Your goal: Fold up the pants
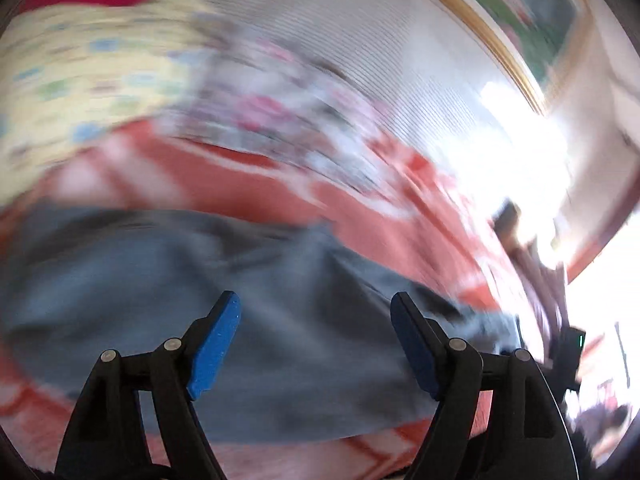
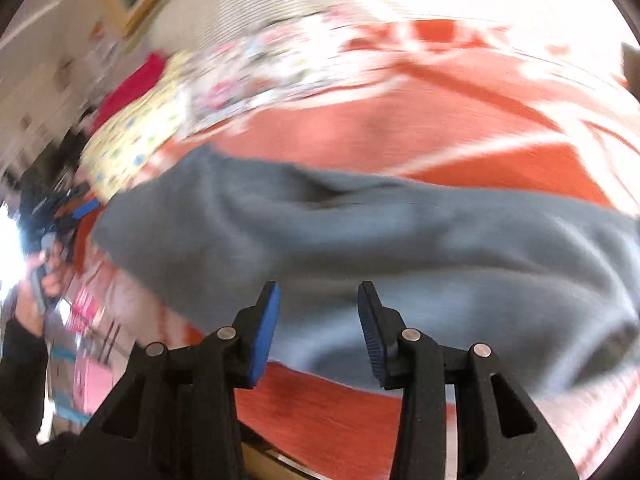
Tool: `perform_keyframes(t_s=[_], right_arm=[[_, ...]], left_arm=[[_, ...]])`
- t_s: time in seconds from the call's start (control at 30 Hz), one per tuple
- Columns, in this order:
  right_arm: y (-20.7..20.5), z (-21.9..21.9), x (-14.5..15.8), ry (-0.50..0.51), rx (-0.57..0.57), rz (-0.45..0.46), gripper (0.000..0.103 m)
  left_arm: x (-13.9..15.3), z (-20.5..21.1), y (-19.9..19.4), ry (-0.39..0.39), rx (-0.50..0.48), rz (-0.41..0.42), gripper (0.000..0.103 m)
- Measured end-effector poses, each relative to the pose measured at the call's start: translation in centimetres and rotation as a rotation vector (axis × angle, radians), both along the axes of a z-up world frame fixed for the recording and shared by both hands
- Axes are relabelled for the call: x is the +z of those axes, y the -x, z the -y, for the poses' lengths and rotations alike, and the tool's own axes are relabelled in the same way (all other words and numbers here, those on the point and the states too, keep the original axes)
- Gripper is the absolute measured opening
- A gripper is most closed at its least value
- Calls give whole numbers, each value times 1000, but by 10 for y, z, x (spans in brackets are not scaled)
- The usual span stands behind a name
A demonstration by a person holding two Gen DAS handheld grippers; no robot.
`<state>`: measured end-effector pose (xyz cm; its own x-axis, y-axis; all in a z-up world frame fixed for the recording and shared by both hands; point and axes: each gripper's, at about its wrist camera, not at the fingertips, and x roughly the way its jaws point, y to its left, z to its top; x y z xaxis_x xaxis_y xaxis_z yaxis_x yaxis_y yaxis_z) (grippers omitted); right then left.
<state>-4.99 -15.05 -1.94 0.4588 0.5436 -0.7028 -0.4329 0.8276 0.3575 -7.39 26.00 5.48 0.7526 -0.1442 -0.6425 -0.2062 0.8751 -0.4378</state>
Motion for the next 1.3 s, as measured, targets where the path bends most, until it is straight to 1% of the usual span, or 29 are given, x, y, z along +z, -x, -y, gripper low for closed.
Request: perform_keyframes(t_s=[0.07, 0.17, 0.23, 0.27, 0.37, 0.4, 0.43, 0.5, 0.63, 0.7, 0.83, 0.87, 0.93, 0.97, 1.0, 1.03, 1.07, 1.1, 1.13, 1.17, 1.2, 1.3], right_arm=[[0, 32, -1, 7, -79, 2, 42], [-1, 73, 0, 7, -191, 16, 44], [-4, 98, 2, 8, -256, 25, 51], [-7, 111, 4, 6, -288, 32, 52], [-18, 136, 11, 5, -333, 50, 55], [-22, 142, 11, 15, -343, 52, 58], [-27, 149, 11, 11, -340, 61, 59], [-39, 163, 12, 31, -371, 67, 59], [-61, 182, 5, 54, -413, 50, 59], [-74, 186, 0, 62, -419, 43, 60], [-94, 189, -12, 99, -413, 34, 60], [-100, 189, -16, 110, -407, 34, 60], [-106, 187, -21, 123, -387, 40, 60], [-107, 185, -22, 132, -380, 44, 59], [-108, 182, -24, 146, -373, 51, 54], [-108, 180, -24, 158, -371, 59, 34], [-106, 179, -23, 186, -384, 74, 24], [-103, 179, -20, 197, -391, 85, 19], [-98, 181, -17, 171, -389, 98, 17], [-93, 184, -12, 141, -391, 111, 17], [-86, 186, -7, 122, -396, 127, 16], [-69, 191, 9, 99, -408, 173, 16]], left_arm=[[-4, 39, -35, -28, -137, -32, 78], [-15, 86, -75, -86, -300, -81, 78], [-25, 115, -95, -123, -409, -123, 78], [-31, 130, -108, -147, -468, -146, 78], [-43, 156, -137, -204, -573, -199, 78], [-46, 165, -140, -223, -601, -208, 78], [-48, 170, -147, -235, -626, -218, 78], [-54, 180, -160, -246, -683, -249, 78], [-69, 192, -176, -263, -754, -295, 78], [-80, 199, -183, -272, -793, -325, 78], [-90, 212, -190, -295, -843, -344, 78], [-93, 215, -191, -300, -855, -345, 76], [-101, 221, -196, -305, -876, -370, 68], [-107, 224, -200, -317, -879, -398, 60], [-110, 224, -200, -328, -877, -409, 54], [-113, 225, -201, -340, -880, -409, 49], [-112, 227, -201, -342, -889, -399, 35], [-111, 227, -201, -341, -896, -394, 27], [-110, 227, -200, -347, -896, -390, 25], [-108, 228, -200, -359, -892, -385, 19], [-105, 227, -199, -362, -889, -381, 16], [-88, 219, -202, -358, -876, -351, 14]])
